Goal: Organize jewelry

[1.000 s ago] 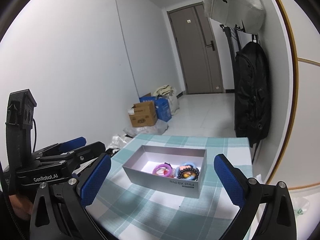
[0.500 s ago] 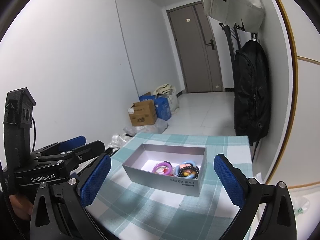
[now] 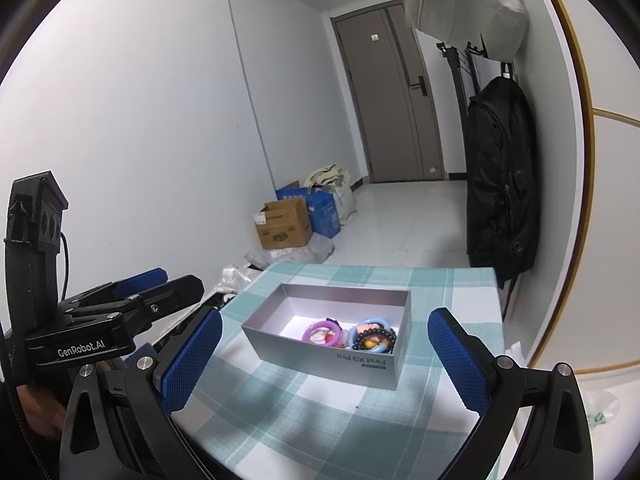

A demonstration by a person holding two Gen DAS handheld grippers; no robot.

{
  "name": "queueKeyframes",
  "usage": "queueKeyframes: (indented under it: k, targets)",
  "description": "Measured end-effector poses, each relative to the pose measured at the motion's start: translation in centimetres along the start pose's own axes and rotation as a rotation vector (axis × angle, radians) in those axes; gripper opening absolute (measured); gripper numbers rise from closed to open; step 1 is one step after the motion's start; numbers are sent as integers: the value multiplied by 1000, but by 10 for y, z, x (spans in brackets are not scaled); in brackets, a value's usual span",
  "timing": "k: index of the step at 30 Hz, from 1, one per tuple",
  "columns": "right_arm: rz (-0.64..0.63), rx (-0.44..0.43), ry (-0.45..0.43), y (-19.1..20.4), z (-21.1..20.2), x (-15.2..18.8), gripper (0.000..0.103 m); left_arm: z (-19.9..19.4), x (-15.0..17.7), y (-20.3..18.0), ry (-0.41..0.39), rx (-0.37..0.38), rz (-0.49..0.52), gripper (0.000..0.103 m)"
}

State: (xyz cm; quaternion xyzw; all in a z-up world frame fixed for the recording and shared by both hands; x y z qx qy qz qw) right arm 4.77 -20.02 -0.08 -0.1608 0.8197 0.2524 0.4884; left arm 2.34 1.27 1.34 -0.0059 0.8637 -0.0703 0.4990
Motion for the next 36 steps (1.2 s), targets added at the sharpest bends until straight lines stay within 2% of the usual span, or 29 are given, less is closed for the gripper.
queueKeyframes:
  k: [31, 36]
  targets:
    - [8, 11, 9, -3, 2, 2, 103, 1, 0, 4, 2, -10, -13, 86]
    - [12, 12, 14, -3, 3, 2, 103, -2, 1, 2, -30, 2, 2, 86]
Point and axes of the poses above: each gripper's, at about its wrist camera, not at the fingertips, and z roughly the way its jaws point, y to its left, x to its underside, the point moved 1 cm from there along z, roughly the way its jaws point, and after that the axes turned 2 degrees about z, right-handed, at the moved point
